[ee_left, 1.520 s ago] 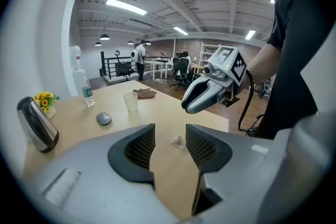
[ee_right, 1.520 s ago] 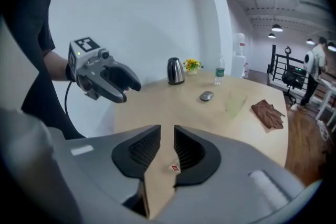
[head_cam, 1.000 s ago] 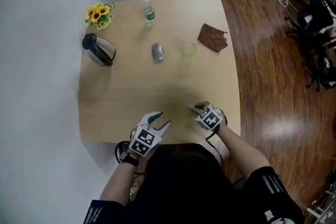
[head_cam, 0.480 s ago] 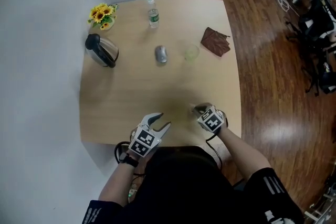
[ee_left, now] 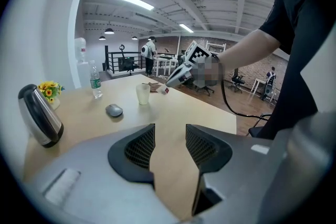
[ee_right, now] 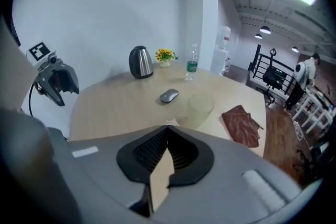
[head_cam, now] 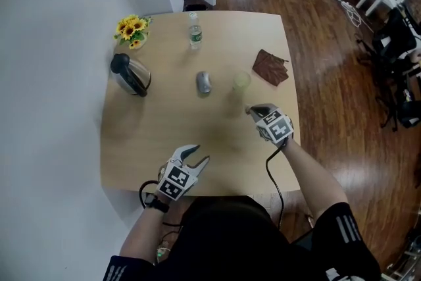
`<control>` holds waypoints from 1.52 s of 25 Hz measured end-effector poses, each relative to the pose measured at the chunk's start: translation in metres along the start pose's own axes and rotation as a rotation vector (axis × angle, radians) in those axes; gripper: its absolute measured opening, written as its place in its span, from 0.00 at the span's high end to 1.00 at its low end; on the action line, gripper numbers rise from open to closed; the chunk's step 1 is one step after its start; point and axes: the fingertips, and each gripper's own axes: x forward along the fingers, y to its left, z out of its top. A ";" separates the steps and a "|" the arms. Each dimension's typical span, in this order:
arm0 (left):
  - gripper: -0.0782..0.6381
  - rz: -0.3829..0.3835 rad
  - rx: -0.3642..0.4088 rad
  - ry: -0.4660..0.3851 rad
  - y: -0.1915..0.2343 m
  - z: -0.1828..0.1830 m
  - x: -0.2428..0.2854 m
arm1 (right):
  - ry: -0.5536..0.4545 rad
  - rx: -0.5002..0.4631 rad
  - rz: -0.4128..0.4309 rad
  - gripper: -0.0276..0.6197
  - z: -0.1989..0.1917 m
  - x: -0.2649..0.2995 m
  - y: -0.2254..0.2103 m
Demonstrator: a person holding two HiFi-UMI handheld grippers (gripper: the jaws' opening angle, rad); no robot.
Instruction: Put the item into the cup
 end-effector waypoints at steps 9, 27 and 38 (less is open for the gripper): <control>0.64 0.036 0.001 -0.018 0.026 0.018 0.009 | -0.018 -0.028 -0.075 0.94 0.082 0.025 -0.073; 0.64 0.079 -0.054 0.024 0.032 0.000 0.009 | 0.088 0.025 0.026 0.94 0.055 0.106 -0.086; 0.64 0.084 -0.043 0.026 0.021 0.006 0.011 | 0.066 -0.010 0.021 0.81 0.066 0.095 -0.079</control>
